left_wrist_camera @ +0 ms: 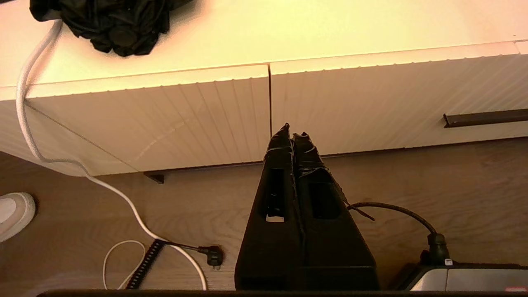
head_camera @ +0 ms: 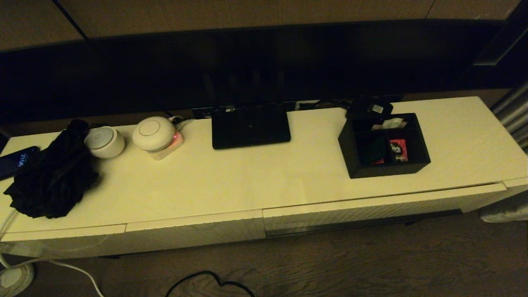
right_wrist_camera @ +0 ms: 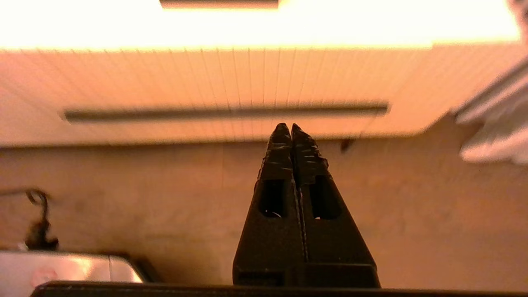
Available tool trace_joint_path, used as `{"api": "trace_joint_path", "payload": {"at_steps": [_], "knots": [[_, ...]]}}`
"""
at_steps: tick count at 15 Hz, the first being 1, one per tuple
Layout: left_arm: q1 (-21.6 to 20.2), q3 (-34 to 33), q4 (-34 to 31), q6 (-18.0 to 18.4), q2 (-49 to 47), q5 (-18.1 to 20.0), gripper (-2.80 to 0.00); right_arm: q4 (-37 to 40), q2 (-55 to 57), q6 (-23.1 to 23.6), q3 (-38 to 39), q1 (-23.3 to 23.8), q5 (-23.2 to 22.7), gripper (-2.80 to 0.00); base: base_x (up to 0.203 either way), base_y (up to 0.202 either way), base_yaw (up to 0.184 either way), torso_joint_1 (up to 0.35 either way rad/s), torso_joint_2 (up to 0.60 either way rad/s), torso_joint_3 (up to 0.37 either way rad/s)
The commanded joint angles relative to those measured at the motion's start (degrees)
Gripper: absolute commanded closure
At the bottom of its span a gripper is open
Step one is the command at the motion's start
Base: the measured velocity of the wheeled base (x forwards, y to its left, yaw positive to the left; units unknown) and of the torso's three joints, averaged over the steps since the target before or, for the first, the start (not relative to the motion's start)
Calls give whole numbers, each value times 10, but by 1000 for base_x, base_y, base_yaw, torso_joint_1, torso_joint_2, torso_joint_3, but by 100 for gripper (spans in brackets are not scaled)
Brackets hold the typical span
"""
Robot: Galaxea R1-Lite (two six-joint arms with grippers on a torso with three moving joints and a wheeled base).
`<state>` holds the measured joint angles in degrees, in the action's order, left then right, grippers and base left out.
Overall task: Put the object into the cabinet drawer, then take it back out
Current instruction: Open the drawer
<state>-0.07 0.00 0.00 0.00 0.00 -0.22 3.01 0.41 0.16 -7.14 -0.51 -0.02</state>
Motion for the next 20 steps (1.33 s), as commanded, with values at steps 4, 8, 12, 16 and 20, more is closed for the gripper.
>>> {"api": "trace_joint_path", "payload": {"at_steps": [4,8,12,16,20], "knots": [[0,-2,0,0,0,0,0,96,132,-1,-222,-2,-6,0,0,0,0,0,0,0],[0,-2,0,0,0,0,0,120,295,9,-354,-4,-8,0,0,0,0,0,0,0],[0,-2,0,0,0,0,0,292,447,33,-575,-17,-35,0,0,0,0,0,0,0],[0,-2,0,0,0,0,0,412,590,46,-681,-67,-52,0,0,0,0,0,0,0],[0,-2,0,0,0,0,0,447,646,61,-640,-207,-11,0,0,0,0,0,0,0]]}}
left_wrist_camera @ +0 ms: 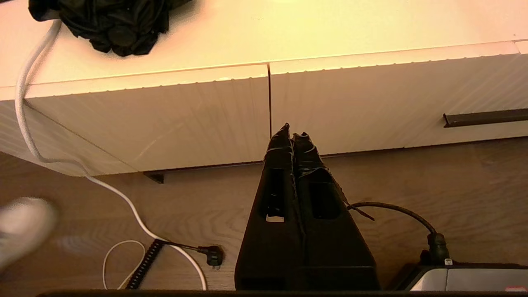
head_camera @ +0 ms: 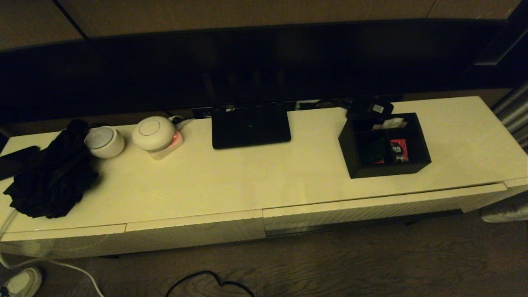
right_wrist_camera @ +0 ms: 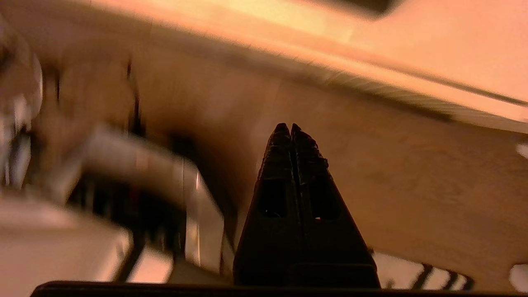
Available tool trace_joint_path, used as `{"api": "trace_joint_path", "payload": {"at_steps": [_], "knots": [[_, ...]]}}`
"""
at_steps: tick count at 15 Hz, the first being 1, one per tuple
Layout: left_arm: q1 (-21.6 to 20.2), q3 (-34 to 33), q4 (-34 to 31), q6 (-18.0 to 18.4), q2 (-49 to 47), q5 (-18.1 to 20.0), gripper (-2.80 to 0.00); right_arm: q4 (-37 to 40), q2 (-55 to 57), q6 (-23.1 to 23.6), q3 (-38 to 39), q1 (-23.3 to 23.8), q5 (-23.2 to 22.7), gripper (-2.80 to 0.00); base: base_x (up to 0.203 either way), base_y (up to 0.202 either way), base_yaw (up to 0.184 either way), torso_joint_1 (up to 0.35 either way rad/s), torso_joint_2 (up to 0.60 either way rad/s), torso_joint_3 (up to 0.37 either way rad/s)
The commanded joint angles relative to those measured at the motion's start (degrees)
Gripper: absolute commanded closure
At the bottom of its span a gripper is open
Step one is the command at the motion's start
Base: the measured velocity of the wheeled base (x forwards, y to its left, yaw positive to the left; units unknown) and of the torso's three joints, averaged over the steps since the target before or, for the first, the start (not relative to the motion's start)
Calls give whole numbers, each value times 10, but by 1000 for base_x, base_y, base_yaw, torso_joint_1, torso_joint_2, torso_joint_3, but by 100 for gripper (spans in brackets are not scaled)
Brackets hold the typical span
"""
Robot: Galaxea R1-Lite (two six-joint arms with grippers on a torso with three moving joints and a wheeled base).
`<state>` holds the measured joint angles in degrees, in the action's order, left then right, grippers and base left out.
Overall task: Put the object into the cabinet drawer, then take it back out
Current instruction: Open the drawer
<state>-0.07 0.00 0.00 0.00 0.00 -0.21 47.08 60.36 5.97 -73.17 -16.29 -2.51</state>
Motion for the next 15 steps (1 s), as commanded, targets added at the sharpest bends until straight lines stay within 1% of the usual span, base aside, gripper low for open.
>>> {"api": "trace_joint_path", "payload": {"at_steps": [1,3,4,5,8,9,11,13,15], "knots": [[0,-2,0,0,0,-1,0,7,62,5,50,-67,24,0,0,0,0,0,0,0],[0,-2,0,0,0,-1,0,3,84,19,99,-101,29,0,0,0,0,0,0,0],[0,-2,0,0,0,-1,0,-9,90,32,121,-108,30,0,0,0,0,0,0,0],[0,-2,0,0,0,0,0,-25,92,57,146,-110,31,0,0,0,0,0,0,0],[0,-2,0,0,0,0,0,-73,97,178,216,-109,32,0,0,0,0,0,0,0],[0,-2,0,0,0,0,0,-99,109,208,243,-108,32,0,0,0,0,0,0,0],[0,-2,0,0,0,0,0,-184,143,242,299,-108,33,0,0,0,0,0,0,0],[0,-2,0,0,0,-1,0,-285,185,264,346,-106,37,0,0,0,0,0,0,0],[0,-2,0,0,0,-1,0,-371,233,283,380,-105,47,0,0,0,0,0,0,0]]}}
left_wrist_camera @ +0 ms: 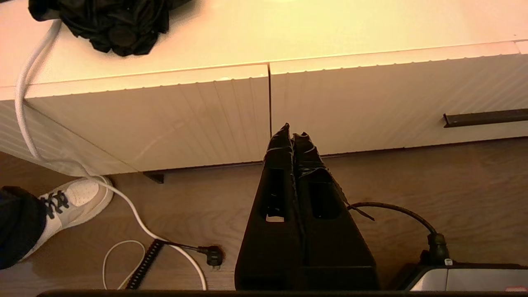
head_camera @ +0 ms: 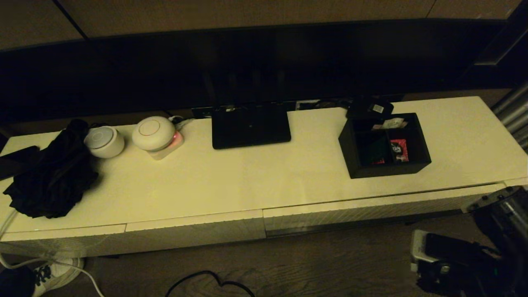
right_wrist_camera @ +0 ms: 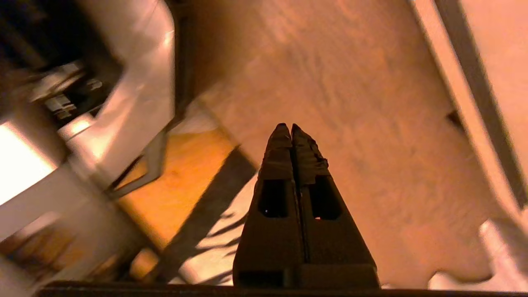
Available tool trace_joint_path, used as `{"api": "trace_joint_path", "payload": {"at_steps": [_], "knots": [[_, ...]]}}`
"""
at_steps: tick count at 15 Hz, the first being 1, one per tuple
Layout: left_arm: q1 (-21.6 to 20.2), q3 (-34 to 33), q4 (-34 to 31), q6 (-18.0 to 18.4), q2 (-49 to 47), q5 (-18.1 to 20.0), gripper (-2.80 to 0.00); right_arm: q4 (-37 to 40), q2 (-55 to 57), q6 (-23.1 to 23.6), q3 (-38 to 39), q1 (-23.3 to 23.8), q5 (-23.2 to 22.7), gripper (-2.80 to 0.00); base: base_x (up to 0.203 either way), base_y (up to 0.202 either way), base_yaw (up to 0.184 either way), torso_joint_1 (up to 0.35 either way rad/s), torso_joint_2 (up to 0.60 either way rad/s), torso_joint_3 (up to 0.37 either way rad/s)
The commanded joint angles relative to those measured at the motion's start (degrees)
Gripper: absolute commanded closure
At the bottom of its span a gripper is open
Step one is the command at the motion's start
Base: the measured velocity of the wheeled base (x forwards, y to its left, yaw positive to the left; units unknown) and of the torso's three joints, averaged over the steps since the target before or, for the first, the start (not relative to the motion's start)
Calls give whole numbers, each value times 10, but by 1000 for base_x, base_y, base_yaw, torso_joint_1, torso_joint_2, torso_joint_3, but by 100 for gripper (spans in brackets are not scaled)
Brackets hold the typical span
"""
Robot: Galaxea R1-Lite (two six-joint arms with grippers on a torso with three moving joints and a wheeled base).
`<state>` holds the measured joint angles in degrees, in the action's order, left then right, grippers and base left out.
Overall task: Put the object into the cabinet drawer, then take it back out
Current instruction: Open the drawer
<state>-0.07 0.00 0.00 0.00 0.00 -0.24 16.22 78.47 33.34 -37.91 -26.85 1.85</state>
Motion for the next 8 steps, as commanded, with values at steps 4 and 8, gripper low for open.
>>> {"api": "trace_joint_path", "payload": {"at_steps": [4,8], "knots": [[0,-2,0,0,0,0,0,-266,137,87,108,3,10,0,0,0,0,0,0,0],[0,-2,0,0,0,0,0,-367,154,178,150,4,37,0,0,0,0,0,0,0]]}}
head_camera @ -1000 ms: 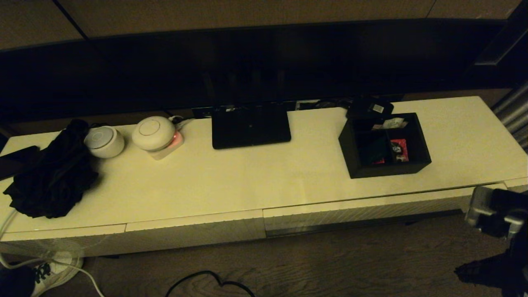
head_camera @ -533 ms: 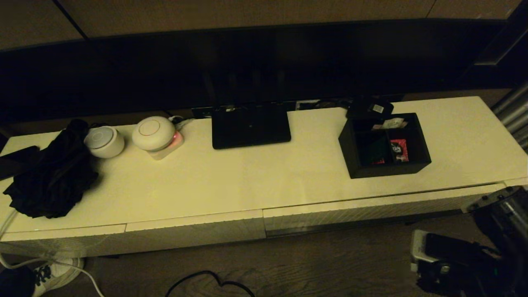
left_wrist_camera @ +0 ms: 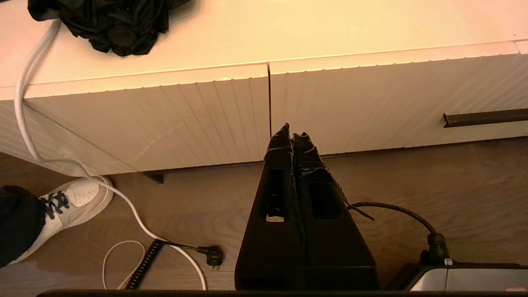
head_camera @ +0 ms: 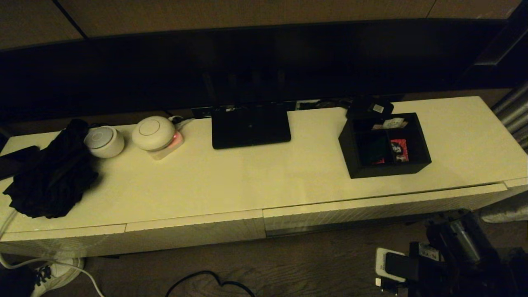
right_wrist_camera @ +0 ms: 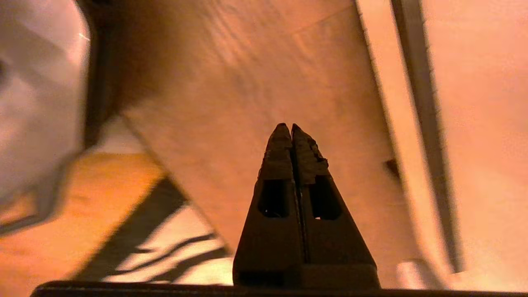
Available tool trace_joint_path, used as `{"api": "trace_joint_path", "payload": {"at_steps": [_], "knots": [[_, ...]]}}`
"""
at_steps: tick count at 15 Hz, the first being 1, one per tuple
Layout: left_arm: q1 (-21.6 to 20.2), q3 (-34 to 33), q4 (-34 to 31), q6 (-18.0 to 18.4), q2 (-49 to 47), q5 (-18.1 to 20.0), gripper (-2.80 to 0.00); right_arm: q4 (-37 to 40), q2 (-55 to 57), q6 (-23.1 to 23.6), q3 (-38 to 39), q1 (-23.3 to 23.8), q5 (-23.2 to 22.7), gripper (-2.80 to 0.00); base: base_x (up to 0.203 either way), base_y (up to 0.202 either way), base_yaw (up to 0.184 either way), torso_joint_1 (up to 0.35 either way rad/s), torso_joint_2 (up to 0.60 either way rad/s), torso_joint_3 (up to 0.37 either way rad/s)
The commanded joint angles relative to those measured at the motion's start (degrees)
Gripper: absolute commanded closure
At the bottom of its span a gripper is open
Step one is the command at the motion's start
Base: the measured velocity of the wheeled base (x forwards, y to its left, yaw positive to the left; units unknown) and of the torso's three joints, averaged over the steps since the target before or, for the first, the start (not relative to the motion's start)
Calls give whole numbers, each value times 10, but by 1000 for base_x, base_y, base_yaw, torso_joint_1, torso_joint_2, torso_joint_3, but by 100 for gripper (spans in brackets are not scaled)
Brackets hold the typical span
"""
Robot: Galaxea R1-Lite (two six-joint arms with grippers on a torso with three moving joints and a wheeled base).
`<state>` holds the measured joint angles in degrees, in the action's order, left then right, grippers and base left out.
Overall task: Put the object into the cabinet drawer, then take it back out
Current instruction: Open the drawer
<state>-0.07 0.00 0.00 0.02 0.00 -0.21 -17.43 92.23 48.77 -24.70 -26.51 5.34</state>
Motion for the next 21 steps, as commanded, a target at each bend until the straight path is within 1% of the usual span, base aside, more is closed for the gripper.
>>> {"api": "trace_joint_path", "payload": {"at_steps": [1,3,4,6,8,12,17,18,19,21], "knots": [[0,-2,0,0,0,-1,0,-67,29,37,34,1,6,0,0,0,0,0,0,0],[0,-2,0,0,0,0,0,-124,55,67,54,4,12,0,0,0,0,0,0,0],[0,-2,0,0,0,-1,0,-140,66,83,59,6,13,0,0,0,0,0,0,0],[0,-2,0,0,0,0,0,-147,72,125,63,14,10,0,0,0,0,0,0,0],[0,-2,0,0,0,-1,0,-150,94,166,58,32,5,0,0,0,0,0,0,0],[0,-2,0,0,0,-1,0,-174,130,218,49,47,-16,0,0,0,0,0,0,0],[0,-2,0,0,0,0,0,-177,122,250,53,52,-33,0,0,0,0,0,0,0],[0,-2,0,0,0,-1,0,-183,118,264,57,58,-45,-256,0,0,0,0,0,0],[0,-2,0,0,0,-1,0,-184,112,282,60,61,-50,-280,0,0,0,0,0,0],[0,-2,0,0,0,-1,0,-182,116,289,58,70,-55,-280,0,0,0,0,0,0]]}}
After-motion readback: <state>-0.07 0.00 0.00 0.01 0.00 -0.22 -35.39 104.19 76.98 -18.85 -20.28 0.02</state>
